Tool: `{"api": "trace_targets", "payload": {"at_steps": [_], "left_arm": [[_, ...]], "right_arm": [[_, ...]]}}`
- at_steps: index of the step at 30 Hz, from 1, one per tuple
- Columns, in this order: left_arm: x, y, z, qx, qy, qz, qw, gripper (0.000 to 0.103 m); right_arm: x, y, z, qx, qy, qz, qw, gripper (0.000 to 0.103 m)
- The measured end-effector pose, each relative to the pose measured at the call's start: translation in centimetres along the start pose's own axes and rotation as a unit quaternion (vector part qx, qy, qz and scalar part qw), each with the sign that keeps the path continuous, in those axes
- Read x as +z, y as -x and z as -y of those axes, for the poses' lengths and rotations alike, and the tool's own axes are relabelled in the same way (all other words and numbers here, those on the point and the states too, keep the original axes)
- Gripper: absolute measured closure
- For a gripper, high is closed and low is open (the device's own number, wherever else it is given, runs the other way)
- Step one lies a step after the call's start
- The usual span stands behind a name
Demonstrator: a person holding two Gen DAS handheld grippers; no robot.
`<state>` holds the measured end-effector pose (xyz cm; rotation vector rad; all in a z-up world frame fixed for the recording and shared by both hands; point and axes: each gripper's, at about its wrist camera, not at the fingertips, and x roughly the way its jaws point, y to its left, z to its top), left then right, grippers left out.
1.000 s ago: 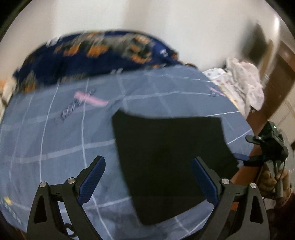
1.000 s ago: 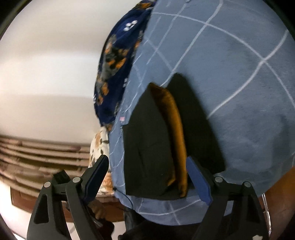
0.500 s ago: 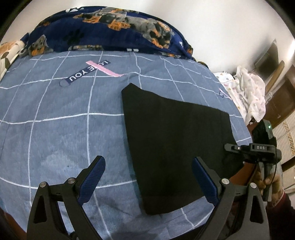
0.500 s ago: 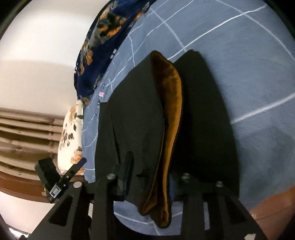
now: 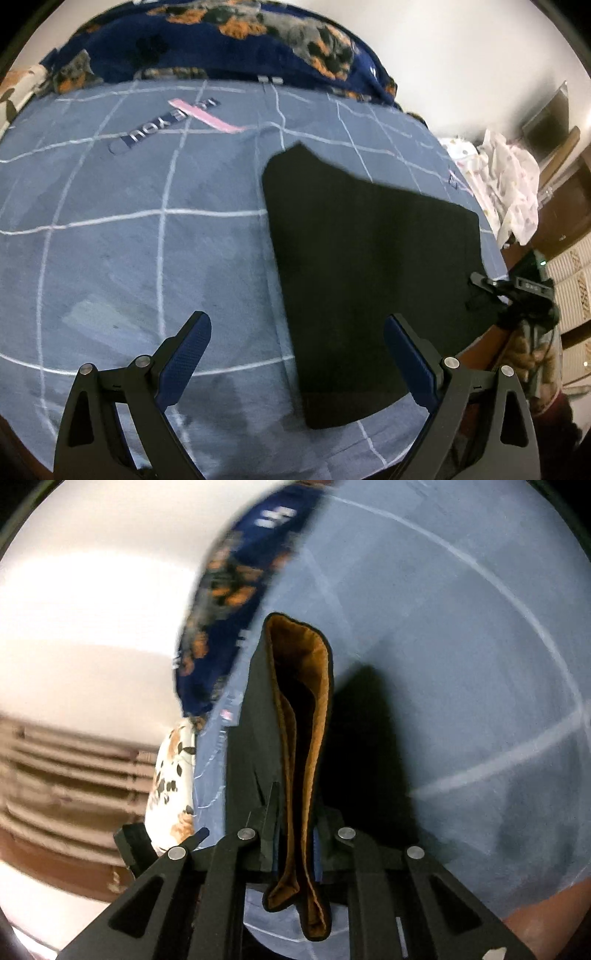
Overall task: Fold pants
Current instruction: 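Grasp the folded trouser edge with orange lining with the right gripper, then hold and straighten the folded trouser edge with the right gripper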
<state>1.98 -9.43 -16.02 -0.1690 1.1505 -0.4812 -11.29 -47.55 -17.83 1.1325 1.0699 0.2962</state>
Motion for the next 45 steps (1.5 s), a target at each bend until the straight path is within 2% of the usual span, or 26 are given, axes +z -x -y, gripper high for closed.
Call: {"api": "trace_targets", "payload": {"at_steps": [1, 3, 6, 8, 9, 12, 15, 17, 22, 25, 26, 27, 28, 31, 34, 36, 39, 42, 45], "left_arm": [[-0.1, -0.3, 0.2, 0.001, -0.006, -0.004, 1.0, 0.009], [-0.2, -0.7, 0.9, 0.007, -0.022, -0.011, 0.9997, 0.009], [-0.3, -0.7, 1.8, 0.013, -0.043, -0.012, 0.9989, 0.009], [-0.4, -0.5, 2.1, 0.013, -0.046, -0.005, 0.9988, 0.009], [-0.4, -0.4, 2.1, 0.011, -0.045, -0.003, 0.9989, 0.009], [-0.3, -0.3, 2.0, 0.001, -0.036, -0.005, 0.9993, 0.009], [-0.3, -0.4, 2.0, -0.006, -0.029, -0.005, 0.9995, 0.009], [-0.3, -0.4, 2.1, -0.008, -0.029, -0.008, 0.9995, 0.009], [-0.7, -0.1, 2.1, -0.006, -0.033, -0.009, 0.9994, 0.009], [-0.8, -0.1, 2.1, -0.008, -0.03, -0.007, 0.9995, 0.009], [-0.8, -0.3, 2.0, -0.007, -0.028, -0.009, 0.9995, 0.009], [-0.8, -0.5, 2.0, -0.007, -0.026, -0.014, 0.9996, 0.009], [-0.8, -0.6, 2.0, -0.008, -0.025, -0.015, 0.9995, 0.009], [-0.9, -0.4, 2.0, -0.005, -0.029, -0.013, 0.9995, 0.009], [-0.8, -0.3, 2.1, -0.009, -0.028, -0.011, 0.9995, 0.009], [-0.8, -0.5, 2.2, -0.009, -0.031, -0.015, 0.9994, 0.009], [-1.0, -1.2, 2.5, -0.006, -0.038, -0.025, 0.9989, 0.009], [-1.2, -1.7, 2.8, -0.001, -0.047, -0.033, 0.9983, 0.009], [-1.3, -2.0, 3.1, 0.003, -0.054, -0.036, 0.9979, 0.009]], "right_arm": [[-0.1, 0.0, 1.5, 0.026, -0.026, 0.003, 0.999, 0.09], [-0.1, 0.3, 2.4, 0.04, -0.04, 0.013, 0.998, 0.09], [-0.2, 1.4, 1.7, 0.039, -0.028, 0.028, 0.998, 0.083], [-0.3, 3.8, 0.9, 0.043, -0.014, 0.062, 0.997, 0.076], [-0.6, 5.1, 0.5, 0.049, -0.008, 0.073, 0.996, 0.075], [-2.3, 6.8, -1.2, 0.094, -0.01, 0.046, 0.994, 0.075], [-3.9, 6.3, -2.4, 0.068, -0.002, 0.006, 0.998, 0.071], [-4.3, 5.3, -1.8, 0.042, -0.015, -0.008, 0.999, 0.064], [-4.0, 3.6, 1.2, 0.027, -0.063, 0.002, 0.998, 0.064], [-3.7, 3.2, 1.3, 0.033, -0.064, 0.013, 0.997, 0.064], [-3.5, 3.2, 0.9, 0.019, -0.052, 0.022, 0.998, 0.067], [-3.5, 3.0, 0.7, 0.01, -0.044, 0.027, 0.999, 0.075], [-3.3, 2.8, 0.5, -0.003, -0.038, 0.03, 0.999, 0.09], [-3.4, 2.9, -1.0, 0.002, -0.007, 0.047, 0.999, 0.091], [-4.9, 4.7, -2.4, 0.032, 0.002, 0.061, 0.998, 0.091], [-5.8, 4.8, -1.6, 0.034, -0.014, 0.056, 0.998, 0.091], [-6.9, 3.5, 2.3, 0.017, -0.07, 0.036, 0.997, 0.092], [-7.1, 2.7, 5.8, 0.043, -0.132, 0.036, 0.99, 0.095], [-6.6, 3.0, 4.2, 0.03, -0.094, 0.043, 0.994, 0.094]]}}
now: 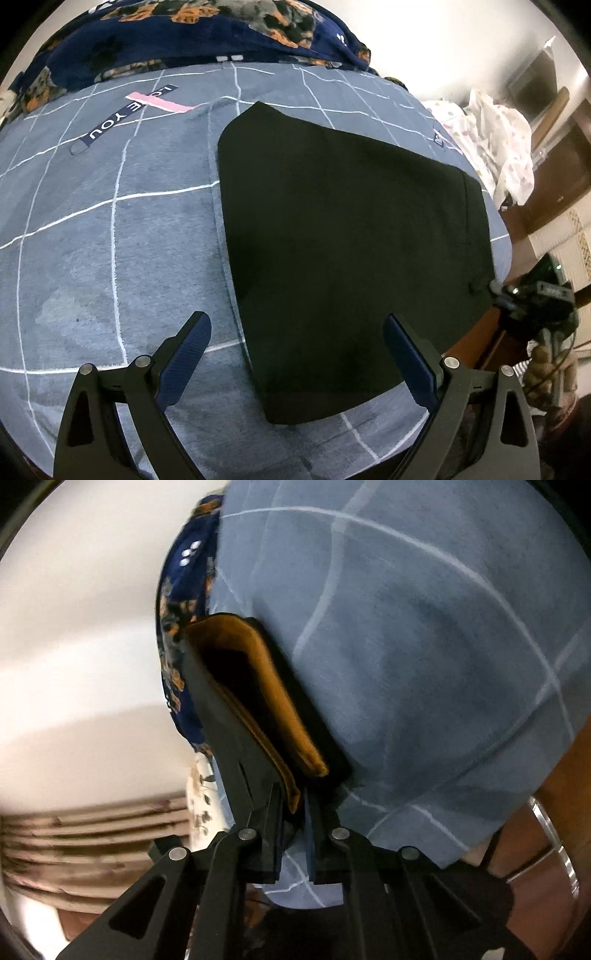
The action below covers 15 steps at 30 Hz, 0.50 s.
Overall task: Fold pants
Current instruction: 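Hold and straighten the folded trouser edge with the right gripper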
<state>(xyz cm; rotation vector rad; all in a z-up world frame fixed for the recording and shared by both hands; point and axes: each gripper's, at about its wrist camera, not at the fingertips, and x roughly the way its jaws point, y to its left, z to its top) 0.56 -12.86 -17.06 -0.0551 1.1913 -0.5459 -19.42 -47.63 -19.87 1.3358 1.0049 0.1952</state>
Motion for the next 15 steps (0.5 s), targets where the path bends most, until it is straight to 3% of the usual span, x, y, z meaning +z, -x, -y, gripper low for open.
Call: {"api": "trace_targets", "payload": {"at_steps": [2, 5, 15], "left_arm": [[0.0, -0.2, 0.0, -0.003, 0.002, -0.002, 1.0, 0.009], [-0.1, -0.5, -0.1, -0.004, 0.004, -0.011, 0.9999, 0.009], [-0.2, -0.7, -0.1, -0.005, 0.009, -0.015, 0.9998, 0.009]], "right_arm": [[0.2, 0.4, -0.6, 0.001, 0.007, 0.006, 1.0, 0.093], [0.1, 0.4, -1.5, -0.053, 0.051, 0.012, 0.997, 0.093], [0.1, 0.8, -3.2, -0.078, 0.063, 0.02, 0.995, 0.082]]}}
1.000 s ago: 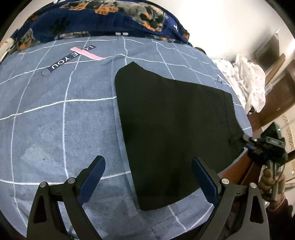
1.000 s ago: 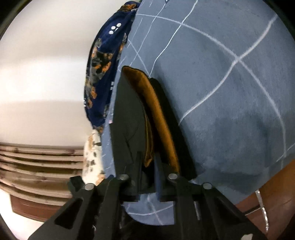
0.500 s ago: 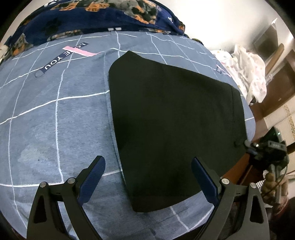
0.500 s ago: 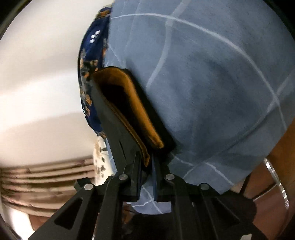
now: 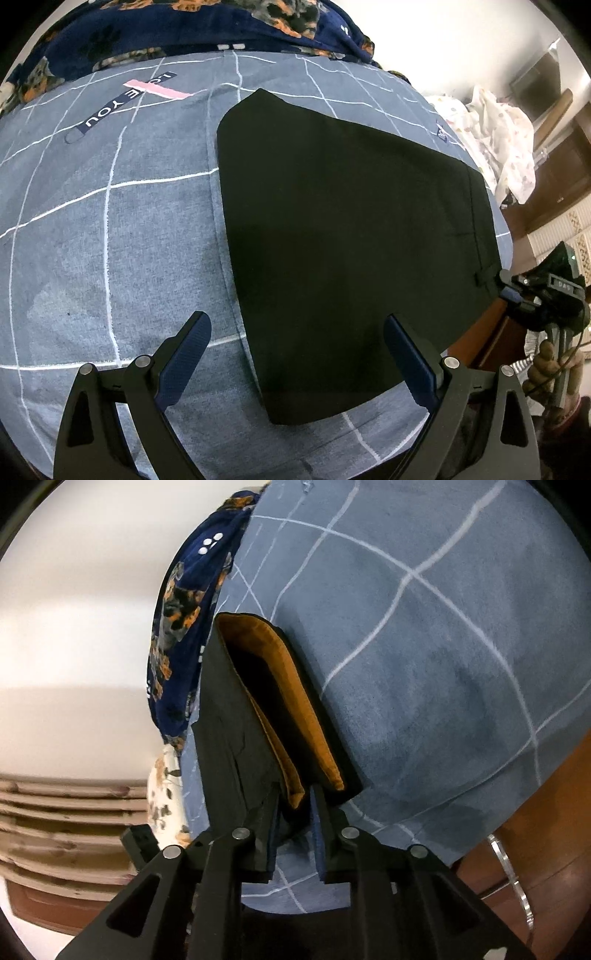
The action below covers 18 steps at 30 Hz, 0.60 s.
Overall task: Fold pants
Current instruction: 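Hold and straighten the folded trouser edge with the right gripper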
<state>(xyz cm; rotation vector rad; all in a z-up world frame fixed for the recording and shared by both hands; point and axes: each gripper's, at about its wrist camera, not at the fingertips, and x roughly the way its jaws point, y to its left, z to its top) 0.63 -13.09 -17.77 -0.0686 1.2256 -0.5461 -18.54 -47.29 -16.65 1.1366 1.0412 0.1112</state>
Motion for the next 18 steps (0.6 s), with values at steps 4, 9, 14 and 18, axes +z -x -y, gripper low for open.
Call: {"api": "trace_targets", "payload": {"at_steps": [4, 9, 14, 18], "left_arm": [[0.1, 0.1, -0.1, -0.002, 0.0, 0.001, 1.0, 0.009], [0.2, 0.4, -0.3, -0.005, 0.0, 0.01, 0.9999, 0.009], [0.2, 0.4, -0.8, -0.01, 0.004, 0.015, 0.9998, 0.009], [0.3, 0.3, -1.4, -0.009, 0.018, 0.012, 0.9997, 0.009]], "right_arm": [[0.4, 0.2, -0.4, -0.003, 0.0, 0.005, 1.0, 0.073], [0.8, 1.1, -0.7, -0.028, 0.014, 0.023, 0.999, 0.053], [1.3, -0.2, -0.4, -0.036, 0.031, 0.007, 0.999, 0.053], [0.9, -1.5, -1.3, -0.045, 0.067, -0.006, 0.997, 0.081]]}}
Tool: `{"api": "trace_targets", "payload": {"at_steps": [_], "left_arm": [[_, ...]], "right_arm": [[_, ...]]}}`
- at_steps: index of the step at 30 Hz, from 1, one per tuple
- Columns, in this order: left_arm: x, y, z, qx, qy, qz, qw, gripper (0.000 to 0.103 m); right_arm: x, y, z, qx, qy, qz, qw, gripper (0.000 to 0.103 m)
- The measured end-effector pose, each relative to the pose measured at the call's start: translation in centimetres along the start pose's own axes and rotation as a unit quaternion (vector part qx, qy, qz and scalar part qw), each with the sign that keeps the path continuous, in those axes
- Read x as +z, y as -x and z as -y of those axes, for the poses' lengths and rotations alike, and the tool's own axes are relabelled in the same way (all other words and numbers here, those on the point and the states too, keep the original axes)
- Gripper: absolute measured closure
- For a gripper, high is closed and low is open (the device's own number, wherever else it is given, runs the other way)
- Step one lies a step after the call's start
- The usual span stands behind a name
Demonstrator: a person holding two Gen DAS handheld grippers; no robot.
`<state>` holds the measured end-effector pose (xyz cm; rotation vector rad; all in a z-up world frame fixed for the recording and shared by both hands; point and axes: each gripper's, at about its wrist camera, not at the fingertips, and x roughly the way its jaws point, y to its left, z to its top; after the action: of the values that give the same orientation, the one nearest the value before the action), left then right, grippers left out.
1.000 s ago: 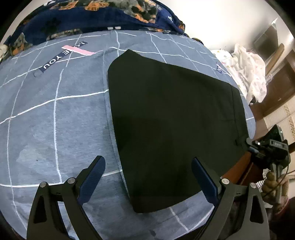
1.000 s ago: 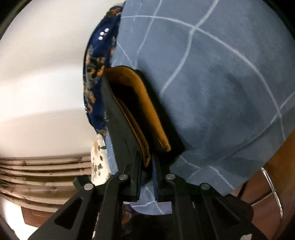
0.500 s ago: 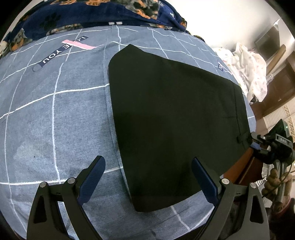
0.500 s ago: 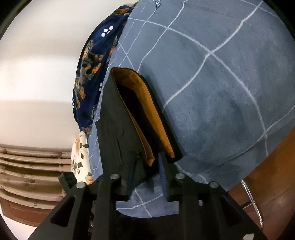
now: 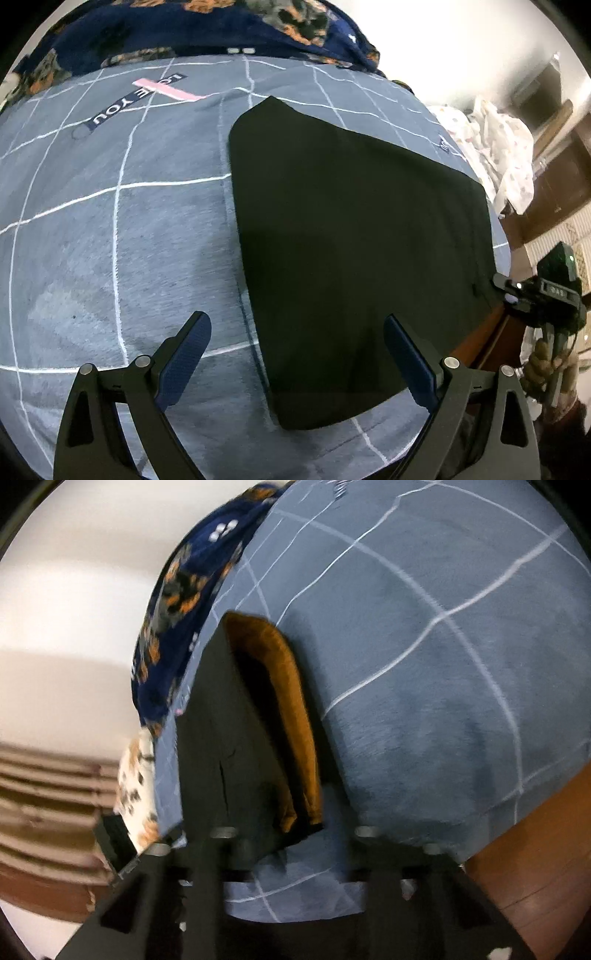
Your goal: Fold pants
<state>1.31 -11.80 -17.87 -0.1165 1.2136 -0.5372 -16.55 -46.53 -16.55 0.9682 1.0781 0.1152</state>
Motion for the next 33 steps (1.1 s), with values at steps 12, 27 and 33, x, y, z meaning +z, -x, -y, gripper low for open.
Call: {"api": "trace_targets", "payload": {"at_steps": [12, 27, 33], "left_arm": [[0.4, -0.2, -0.7, 0.0, 0.011, 0.0, 0.9999, 0.009], [2.0, -1.6, -2.9, -0.115, 0.014, -0.01, 0.9932, 0.009], [2.6, -2.7, -3.2, -0.21, -0.002, -0.044, 0.9768, 0.008]], "right_arm": [[0.1, 0.3, 1.2, 0.029, -0.016, -0.012, 0.999, 0.072], [2.4, -2.5, 0.0, 0.048, 0.08, -0.062, 0.994, 0.049], [3.4, -4.3, -1.0, 0.076, 0.119, -0.091, 0.986, 0.046]]}}
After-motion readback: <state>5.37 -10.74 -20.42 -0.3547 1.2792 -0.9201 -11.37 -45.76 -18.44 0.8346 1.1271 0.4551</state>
